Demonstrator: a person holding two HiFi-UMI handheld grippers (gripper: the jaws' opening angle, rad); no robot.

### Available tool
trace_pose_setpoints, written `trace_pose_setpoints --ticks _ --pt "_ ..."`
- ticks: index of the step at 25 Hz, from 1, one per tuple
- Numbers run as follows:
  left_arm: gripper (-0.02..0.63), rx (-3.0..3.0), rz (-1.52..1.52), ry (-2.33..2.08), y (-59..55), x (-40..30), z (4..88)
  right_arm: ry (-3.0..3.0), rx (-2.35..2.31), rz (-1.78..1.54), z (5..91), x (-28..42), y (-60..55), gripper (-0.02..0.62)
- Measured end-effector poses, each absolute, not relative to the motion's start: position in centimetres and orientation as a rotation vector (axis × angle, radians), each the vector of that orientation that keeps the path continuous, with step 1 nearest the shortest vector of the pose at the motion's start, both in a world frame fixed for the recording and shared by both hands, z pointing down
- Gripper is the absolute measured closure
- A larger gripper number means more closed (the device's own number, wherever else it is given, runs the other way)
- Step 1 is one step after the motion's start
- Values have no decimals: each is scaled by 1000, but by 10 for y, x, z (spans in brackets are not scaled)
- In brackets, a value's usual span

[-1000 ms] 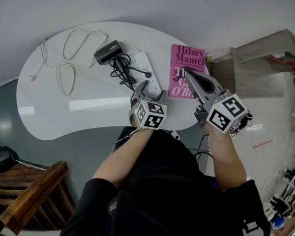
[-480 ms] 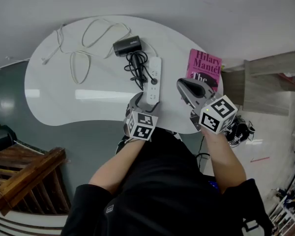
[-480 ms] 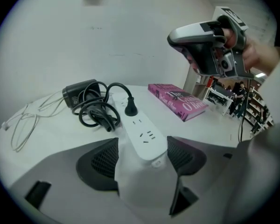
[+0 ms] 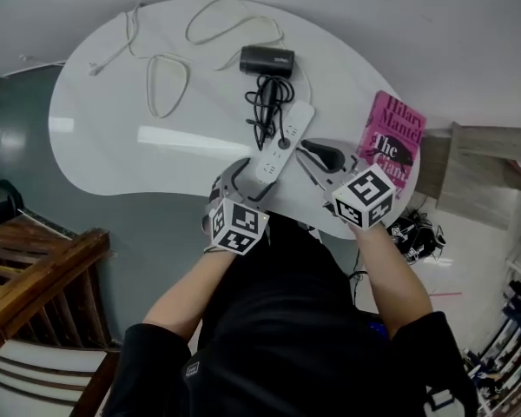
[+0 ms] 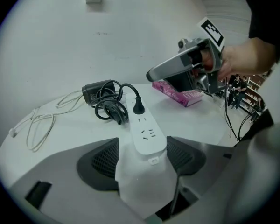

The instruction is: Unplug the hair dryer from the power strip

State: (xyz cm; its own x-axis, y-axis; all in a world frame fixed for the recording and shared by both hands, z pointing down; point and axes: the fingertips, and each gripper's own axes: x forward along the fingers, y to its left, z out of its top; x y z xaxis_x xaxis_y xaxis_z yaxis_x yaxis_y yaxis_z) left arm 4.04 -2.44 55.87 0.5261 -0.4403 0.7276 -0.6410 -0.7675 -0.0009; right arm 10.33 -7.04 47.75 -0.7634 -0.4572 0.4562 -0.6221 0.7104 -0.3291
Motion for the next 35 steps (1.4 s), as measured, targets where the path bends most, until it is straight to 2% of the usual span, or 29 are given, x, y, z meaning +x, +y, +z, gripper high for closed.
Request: trace_pose_setpoints --ticks 3,6,10,14,17,19,22,23,28,35 --pt "285 2526 1052 -851 -22 39 555 -2567 760 668 496 80 -70 483" --pt "288 2545 992 -824 -27 51 548 -2532 749 624 507 71 -73 485" --pt "288 2544 970 -792 -33 69 547 -2510 762 593 509 72 -77 525" --pt "339 2535 1026 -821 -37 74 556 -2493 745 510 510 71 -78 526" --pt "344 2530 1026 -833 -39 73 555 -2469 743 462 513 70 -79 525" --pt "344 2527 1027 -838 -39 73 555 -2439 739 485 522 71 -78 476" --pt "348 2513 1010 -849 -40 73 556 -2433 738 478 532 69 -80 478" --pt "348 2501 989 -851 -41 73 557 -2432 731 440 532 68 -81 504" --pt "347 2419 892 -818 -43 71 562 -2414 694 322 526 66 -80 532" --pt "344 2473 927 -826 -42 72 559 -2400 729 385 520 67 -82 537"
